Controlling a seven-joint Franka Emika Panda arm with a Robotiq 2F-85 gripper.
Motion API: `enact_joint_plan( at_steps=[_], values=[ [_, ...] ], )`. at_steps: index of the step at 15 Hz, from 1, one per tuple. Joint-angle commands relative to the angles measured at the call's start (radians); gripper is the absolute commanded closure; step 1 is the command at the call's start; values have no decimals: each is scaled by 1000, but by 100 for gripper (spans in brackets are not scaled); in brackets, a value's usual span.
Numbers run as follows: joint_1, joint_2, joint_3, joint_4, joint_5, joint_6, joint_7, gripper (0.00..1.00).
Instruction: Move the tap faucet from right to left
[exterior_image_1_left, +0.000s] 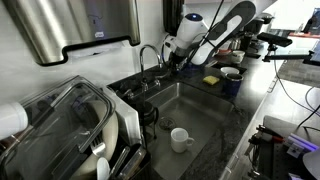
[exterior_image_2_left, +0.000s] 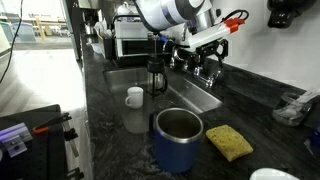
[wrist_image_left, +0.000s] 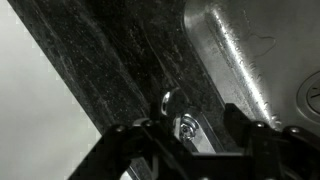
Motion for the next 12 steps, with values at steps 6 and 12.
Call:
enact_joint_plan(
  at_steps=[6,12],
  values=[
    [-47,32,8,46,-16,-19,33,99],
    [-70,46,26,44,3,-10,43,100]
  ],
)
